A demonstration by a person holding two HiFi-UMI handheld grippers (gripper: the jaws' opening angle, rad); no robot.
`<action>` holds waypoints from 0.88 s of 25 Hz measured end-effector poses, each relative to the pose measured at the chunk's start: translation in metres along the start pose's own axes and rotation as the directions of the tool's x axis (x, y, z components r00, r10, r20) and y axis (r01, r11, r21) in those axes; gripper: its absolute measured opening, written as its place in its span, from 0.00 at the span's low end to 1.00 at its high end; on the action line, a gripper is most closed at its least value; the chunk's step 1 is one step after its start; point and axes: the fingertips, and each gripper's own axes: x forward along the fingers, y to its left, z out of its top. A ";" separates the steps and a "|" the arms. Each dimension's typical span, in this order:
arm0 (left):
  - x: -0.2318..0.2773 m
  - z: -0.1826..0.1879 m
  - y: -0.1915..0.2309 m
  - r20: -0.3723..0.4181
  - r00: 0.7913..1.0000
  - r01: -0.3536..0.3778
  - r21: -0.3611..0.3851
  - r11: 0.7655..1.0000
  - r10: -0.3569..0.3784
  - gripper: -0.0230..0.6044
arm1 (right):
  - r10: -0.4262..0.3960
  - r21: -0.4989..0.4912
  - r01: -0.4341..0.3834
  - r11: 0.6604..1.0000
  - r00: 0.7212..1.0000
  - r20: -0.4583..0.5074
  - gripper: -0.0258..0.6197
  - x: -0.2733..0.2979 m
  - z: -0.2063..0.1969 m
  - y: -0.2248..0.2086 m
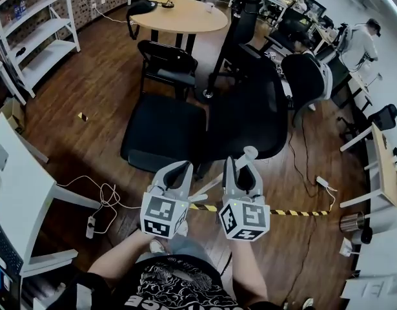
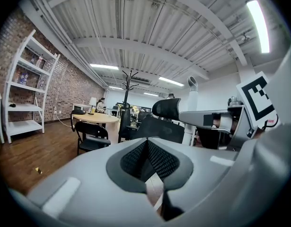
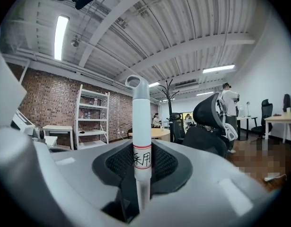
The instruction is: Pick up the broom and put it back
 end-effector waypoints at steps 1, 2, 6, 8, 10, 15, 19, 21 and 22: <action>-0.002 -0.001 -0.002 0.001 1.000 0.002 0.001 1.000 -0.002 0.04 | -0.001 -0.004 0.001 1.000 1.000 0.002 0.18 -0.004 0.002 0.001; -0.004 -0.002 -0.004 0.002 1.000 0.004 0.002 1.000 -0.004 0.04 | -0.004 -0.006 0.004 1.000 1.000 0.004 0.18 -0.009 0.003 0.002; -0.012 -0.005 -0.010 0.001 1.000 0.014 0.006 1.000 -0.014 0.04 | -0.017 -0.009 0.017 1.000 1.000 0.010 0.18 -0.023 0.005 0.002; -0.014 -0.006 -0.012 -0.002 1.000 0.022 0.007 1.000 -0.022 0.04 | -0.024 -0.007 0.024 1.000 1.000 0.010 0.18 -0.028 0.005 0.003; -0.015 -0.007 -0.016 -0.006 1.000 0.030 0.007 1.000 -0.030 0.04 | -0.031 -0.005 0.031 1.000 0.999 0.009 0.18 -0.032 0.004 0.002; -0.017 -0.011 -0.022 -0.011 0.999 0.041 0.011 0.999 -0.041 0.04 | -0.038 0.001 0.038 0.999 0.999 0.006 0.18 -0.039 -0.001 0.001; -0.017 -0.011 -0.023 -0.012 0.999 0.037 0.015 0.999 -0.037 0.04 | -0.034 0.010 0.034 0.999 0.999 0.000 0.18 -0.037 -0.005 0.000; -0.016 -0.011 -0.022 -0.015 0.999 0.032 0.018 0.999 -0.031 0.04 | -0.028 0.013 0.028 1.000 1.000 -0.005 0.18 -0.034 -0.009 0.000; -0.015 -0.011 -0.021 -0.018 0.999 0.028 0.019 0.999 -0.028 0.04 | -0.024 0.014 0.024 1.000 1.000 -0.008 0.18 -0.032 -0.011 0.000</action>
